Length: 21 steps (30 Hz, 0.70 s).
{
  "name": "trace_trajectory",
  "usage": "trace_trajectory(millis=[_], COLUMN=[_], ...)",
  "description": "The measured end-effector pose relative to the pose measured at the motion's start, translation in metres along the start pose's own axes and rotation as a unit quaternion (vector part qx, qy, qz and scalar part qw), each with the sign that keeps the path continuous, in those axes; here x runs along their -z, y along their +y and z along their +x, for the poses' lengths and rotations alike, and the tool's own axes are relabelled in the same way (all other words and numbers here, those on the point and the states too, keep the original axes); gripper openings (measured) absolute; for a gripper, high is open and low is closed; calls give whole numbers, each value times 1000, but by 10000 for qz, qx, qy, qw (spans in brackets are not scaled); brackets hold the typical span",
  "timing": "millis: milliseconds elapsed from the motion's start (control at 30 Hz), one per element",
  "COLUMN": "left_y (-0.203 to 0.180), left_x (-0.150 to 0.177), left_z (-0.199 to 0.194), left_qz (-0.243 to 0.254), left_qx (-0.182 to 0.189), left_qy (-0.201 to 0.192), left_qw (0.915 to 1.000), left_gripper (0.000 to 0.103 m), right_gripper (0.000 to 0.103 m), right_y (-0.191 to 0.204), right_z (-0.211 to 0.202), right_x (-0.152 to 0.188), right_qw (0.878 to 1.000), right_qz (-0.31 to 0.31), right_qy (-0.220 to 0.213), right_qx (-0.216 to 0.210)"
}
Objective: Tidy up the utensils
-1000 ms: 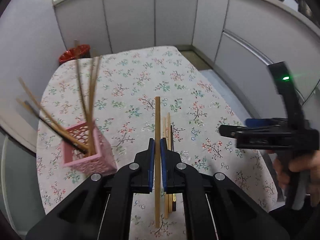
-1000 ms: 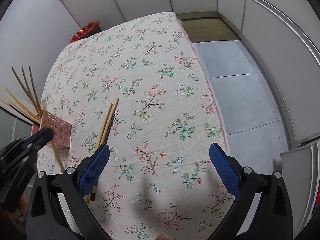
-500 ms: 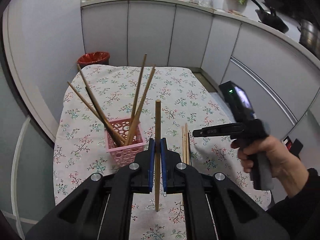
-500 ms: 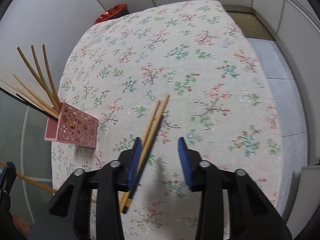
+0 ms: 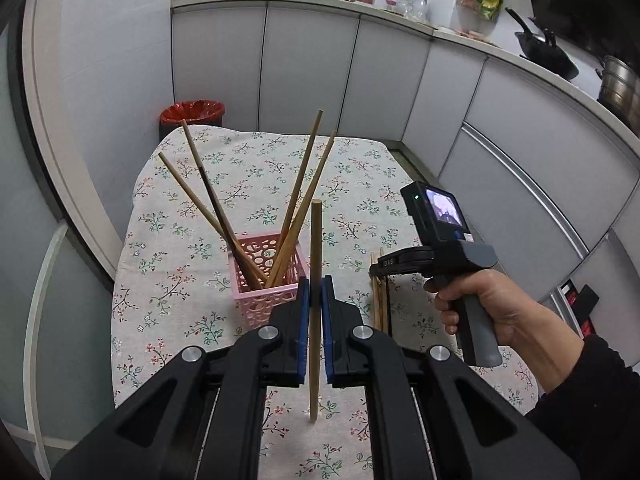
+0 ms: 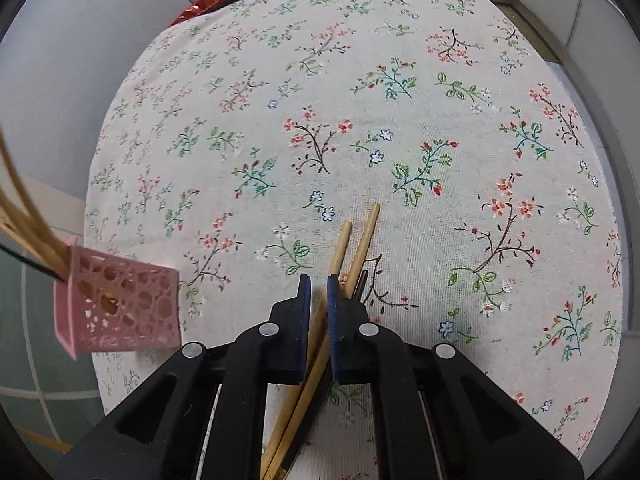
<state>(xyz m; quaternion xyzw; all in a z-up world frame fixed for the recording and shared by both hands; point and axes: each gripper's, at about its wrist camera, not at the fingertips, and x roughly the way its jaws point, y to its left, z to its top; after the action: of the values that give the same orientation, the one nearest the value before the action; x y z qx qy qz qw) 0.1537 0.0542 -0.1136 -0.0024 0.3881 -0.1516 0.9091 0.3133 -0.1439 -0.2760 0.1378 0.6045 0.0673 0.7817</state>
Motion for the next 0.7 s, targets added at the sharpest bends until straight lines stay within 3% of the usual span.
trace_trajectory(millis=[300, 500, 700], left_y=[5, 5, 5], left_x=[-1, 0, -5], left_z=[4, 2, -9], left_qz=[-127, -90, -193], left_qx=[-73, -121, -103], left_qy=[62, 4, -219], left_qw=[9999, 9999, 9995], left_gripper=[6, 6, 6], right_gripper=[7, 4, 4], right_y=[25, 30, 42], right_z=[9, -5, -68], right_x=[3, 11, 37], right_qw=[9971, 9986, 9945], right_qz=[-440, -402, -575], right_qy=[-122, -250, -875], right_qx=[611, 254, -71])
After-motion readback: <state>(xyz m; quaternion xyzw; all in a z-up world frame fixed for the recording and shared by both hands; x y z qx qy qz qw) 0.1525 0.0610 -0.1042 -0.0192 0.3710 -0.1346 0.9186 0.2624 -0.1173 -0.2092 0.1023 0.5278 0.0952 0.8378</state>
